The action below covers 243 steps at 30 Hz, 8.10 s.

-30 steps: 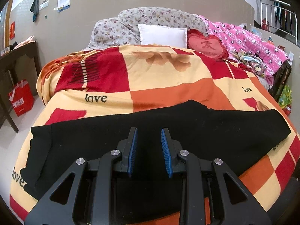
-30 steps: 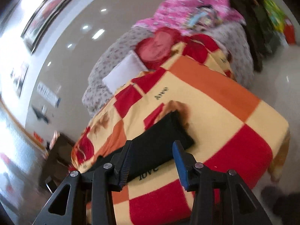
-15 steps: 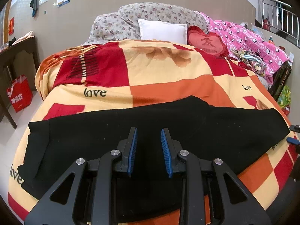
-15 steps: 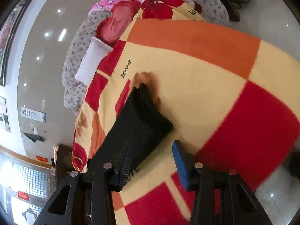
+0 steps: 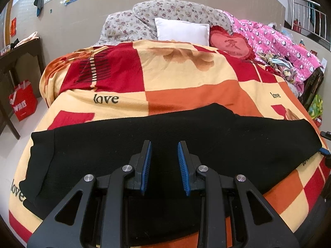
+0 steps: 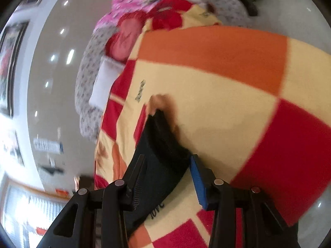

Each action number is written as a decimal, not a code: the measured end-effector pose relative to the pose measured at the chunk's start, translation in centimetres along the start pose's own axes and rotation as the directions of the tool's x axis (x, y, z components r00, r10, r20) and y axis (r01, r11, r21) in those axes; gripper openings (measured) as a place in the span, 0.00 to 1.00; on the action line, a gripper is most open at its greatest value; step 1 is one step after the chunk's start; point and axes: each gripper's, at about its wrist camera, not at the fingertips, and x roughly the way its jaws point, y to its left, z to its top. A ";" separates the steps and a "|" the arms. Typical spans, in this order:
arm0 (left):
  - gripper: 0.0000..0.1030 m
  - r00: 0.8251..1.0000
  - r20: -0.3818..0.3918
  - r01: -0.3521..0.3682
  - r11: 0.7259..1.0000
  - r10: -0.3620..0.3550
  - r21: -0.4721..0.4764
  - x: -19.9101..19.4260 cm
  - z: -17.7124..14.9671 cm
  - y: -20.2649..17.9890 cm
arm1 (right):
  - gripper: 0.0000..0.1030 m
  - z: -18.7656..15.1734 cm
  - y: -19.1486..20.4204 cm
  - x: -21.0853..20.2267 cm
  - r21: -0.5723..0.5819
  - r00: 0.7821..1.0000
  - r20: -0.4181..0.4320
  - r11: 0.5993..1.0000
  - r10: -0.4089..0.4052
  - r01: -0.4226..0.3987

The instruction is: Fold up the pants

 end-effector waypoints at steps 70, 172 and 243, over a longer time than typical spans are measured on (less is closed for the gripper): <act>0.65 0.997 -0.079 0.025 1.000 -0.025 -0.007 0.8 -0.7 -6.8 | 0.10 -0.8 0.4 0.6 -0.251 0.998 0.029 0.966 -0.055 0.060; 0.21 0.929 -0.179 0.342 0.936 -0.324 0.082 0.8 0.1 -7.8 | 0.09 -14.4 15.6 12.4 -0.947 0.958 -0.133 0.318 -0.254 -0.047; 0.33 0.979 0.042 0.193 0.854 -0.198 -0.484 -9.6 -6.4 7.1 | 0.15 -21.9 22.2 18.8 -0.947 0.946 -0.222 0.283 -0.236 -0.152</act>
